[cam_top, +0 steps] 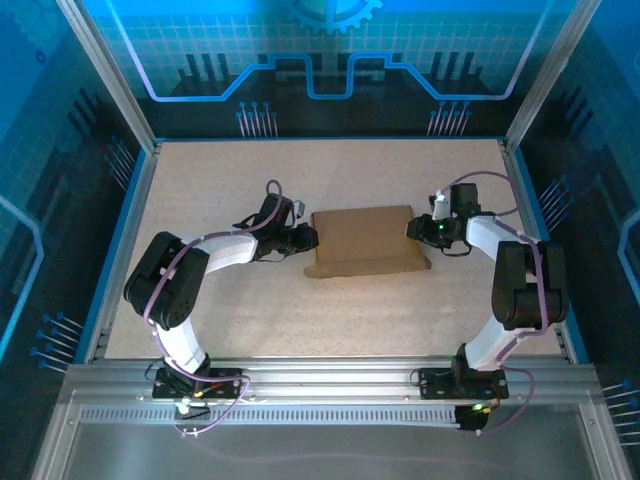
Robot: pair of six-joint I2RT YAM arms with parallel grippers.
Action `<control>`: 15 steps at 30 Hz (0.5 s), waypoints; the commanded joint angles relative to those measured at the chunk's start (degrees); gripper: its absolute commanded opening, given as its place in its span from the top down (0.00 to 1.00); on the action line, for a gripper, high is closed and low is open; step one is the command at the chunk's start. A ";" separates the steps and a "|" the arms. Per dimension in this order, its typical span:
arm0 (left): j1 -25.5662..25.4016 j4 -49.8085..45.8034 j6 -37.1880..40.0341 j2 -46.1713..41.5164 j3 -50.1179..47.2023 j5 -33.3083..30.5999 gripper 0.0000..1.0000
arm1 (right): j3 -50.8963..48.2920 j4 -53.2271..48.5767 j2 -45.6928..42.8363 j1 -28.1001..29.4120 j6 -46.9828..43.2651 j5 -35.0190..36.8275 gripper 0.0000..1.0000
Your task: Fold the paper box
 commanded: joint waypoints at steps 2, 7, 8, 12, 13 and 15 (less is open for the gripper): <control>0.97 -1.24 0.29 -1.44 -1.79 1.48 0.76 | 1.01 -2.44 -2.49 0.12 0.17 -3.99 0.53; 2.00 -1.99 0.59 -3.04 -2.05 -0.03 0.56 | 0.26 -2.42 -5.79 -0.02 -0.21 -0.64 0.23; 2.02 -2.27 0.68 -2.90 -2.04 0.12 0.55 | 0.05 -2.50 -5.91 -0.15 -0.29 -0.31 0.21; 2.10 -1.95 0.57 -1.33 -2.40 1.72 0.55 | -1.32 -1.89 -5.37 -0.86 -0.18 -1.65 0.19; 2.07 -2.03 0.84 -0.63 -2.38 2.06 0.56 | -1.59 -1.69 -5.44 -0.95 -0.06 -1.91 0.19; 2.22 -1.79 1.04 0.20 -2.49 2.36 0.59 | -2.00 -1.46 -5.41 -1.12 -0.28 -2.31 0.18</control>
